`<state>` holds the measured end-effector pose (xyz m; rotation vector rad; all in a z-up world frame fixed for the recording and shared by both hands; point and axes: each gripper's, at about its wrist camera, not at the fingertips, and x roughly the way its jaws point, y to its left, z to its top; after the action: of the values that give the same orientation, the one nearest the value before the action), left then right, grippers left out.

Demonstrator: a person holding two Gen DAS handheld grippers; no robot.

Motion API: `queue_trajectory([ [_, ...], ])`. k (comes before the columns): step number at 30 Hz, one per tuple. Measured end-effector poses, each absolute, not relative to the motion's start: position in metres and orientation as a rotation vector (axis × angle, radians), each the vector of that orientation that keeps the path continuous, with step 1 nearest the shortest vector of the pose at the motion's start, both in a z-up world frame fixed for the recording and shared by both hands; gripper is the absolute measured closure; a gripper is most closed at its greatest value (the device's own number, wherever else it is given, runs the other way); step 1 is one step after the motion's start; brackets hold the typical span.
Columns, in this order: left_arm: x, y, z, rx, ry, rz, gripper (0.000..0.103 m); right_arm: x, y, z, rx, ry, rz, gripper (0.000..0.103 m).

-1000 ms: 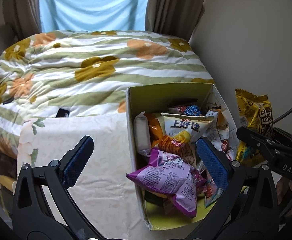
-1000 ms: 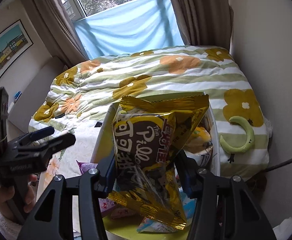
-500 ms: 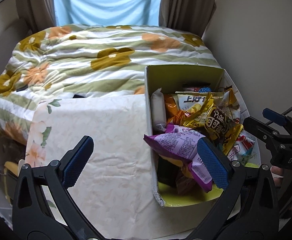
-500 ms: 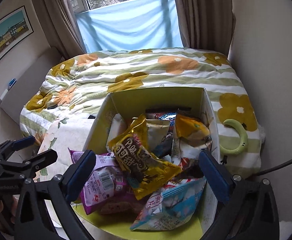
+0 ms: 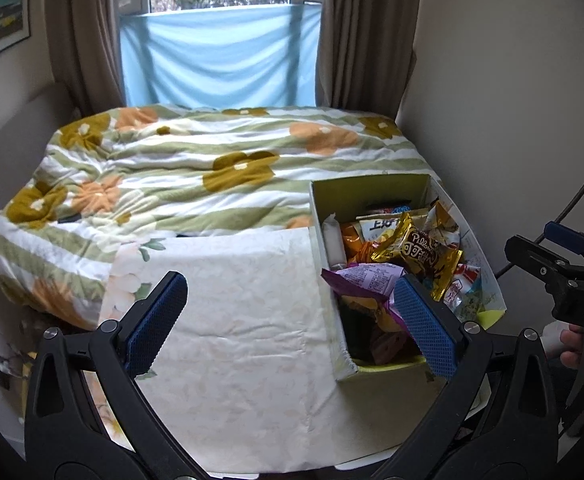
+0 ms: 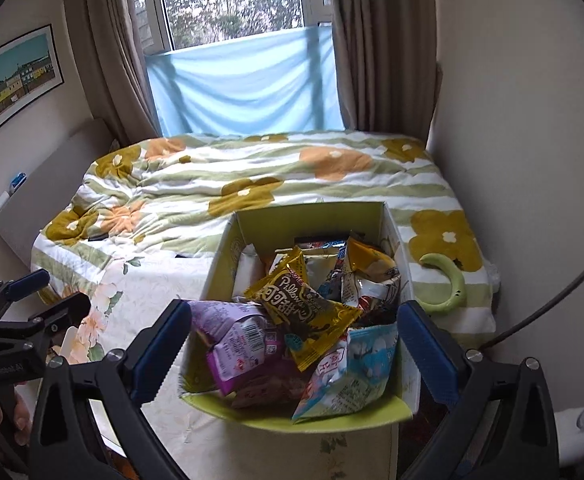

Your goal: Organize snacks

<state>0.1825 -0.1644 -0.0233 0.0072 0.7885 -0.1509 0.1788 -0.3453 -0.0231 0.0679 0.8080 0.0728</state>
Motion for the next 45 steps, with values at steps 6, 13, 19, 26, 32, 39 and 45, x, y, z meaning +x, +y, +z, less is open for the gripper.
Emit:
queue_trajectory([
  [6, 0.129, -0.132, 0.004, 0.013, 0.688, -0.12, 0.0, 0.13, -0.318, 0.003, 0.043, 0.726, 0.035, 0.001],
  [13, 0.076, -0.106, 0.012, 0.038, 0.605, -0.07, 0.0, 0.083, -0.293, 0.013, 0.06, 0.675, 0.013, 0.001],
  [19, 0.058, -0.099, 0.01, 0.029, 0.591, -0.078, 0.0, 0.064, -0.282, 0.008, 0.06, 0.668, 0.002, 0.001],
  [26, 0.055, -0.099, 0.011, 0.024, 0.591, -0.086, 0.0, 0.057, -0.279, 0.005, 0.06, 0.664, -0.001, 0.001],
  [32, 0.053, -0.099, 0.01, 0.024, 0.589, -0.082, 0.0, 0.054, -0.277, 0.006, 0.051, 0.659, -0.002, 0.001],
  [39, 0.056, -0.097, 0.01, 0.023, 0.592, -0.071, 0.0, 0.052, -0.275, 0.007, 0.05, 0.657, -0.004, 0.001],
  [45, 0.056, -0.097, 0.01, 0.025, 0.592, -0.072, 0.0, 0.052, -0.275, 0.006, 0.051, 0.66, -0.005, 0.001],
])
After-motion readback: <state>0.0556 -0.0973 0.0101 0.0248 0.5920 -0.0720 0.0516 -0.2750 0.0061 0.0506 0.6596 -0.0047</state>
